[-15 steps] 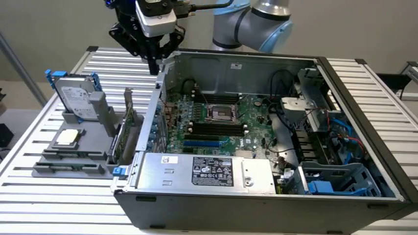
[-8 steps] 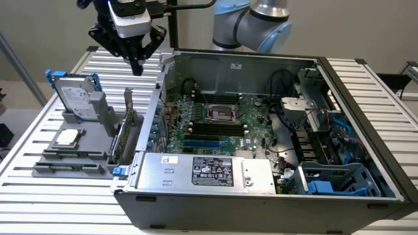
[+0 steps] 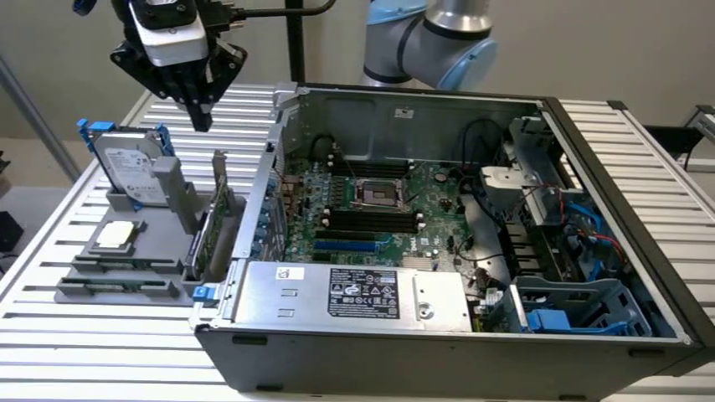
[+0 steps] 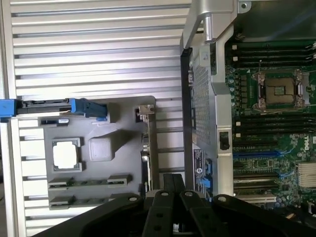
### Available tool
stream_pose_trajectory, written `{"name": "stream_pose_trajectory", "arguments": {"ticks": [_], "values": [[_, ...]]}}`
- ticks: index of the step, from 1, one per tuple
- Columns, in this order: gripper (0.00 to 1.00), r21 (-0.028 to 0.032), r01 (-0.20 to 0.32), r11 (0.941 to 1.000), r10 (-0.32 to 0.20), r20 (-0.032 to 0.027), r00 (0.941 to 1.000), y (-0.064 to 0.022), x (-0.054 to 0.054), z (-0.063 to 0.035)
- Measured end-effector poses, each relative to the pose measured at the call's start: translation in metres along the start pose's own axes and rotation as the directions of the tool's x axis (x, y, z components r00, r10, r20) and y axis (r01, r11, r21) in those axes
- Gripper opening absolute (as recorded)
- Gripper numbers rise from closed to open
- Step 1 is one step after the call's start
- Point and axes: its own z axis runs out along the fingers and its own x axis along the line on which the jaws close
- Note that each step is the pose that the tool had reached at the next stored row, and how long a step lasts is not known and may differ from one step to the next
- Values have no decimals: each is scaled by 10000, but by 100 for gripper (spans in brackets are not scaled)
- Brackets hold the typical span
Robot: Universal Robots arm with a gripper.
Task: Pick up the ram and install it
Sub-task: 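Reach for the ram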
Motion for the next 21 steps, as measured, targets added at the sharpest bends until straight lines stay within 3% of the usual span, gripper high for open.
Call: {"name": "stream_pose_trajectory", "arguments": {"ticks": [15,21], "values": [[11,0,1,10000,-1,-3,10000,-109,659,-17],[11,6,3,10000,-3,-4,10000,-159,834,-20]]}}
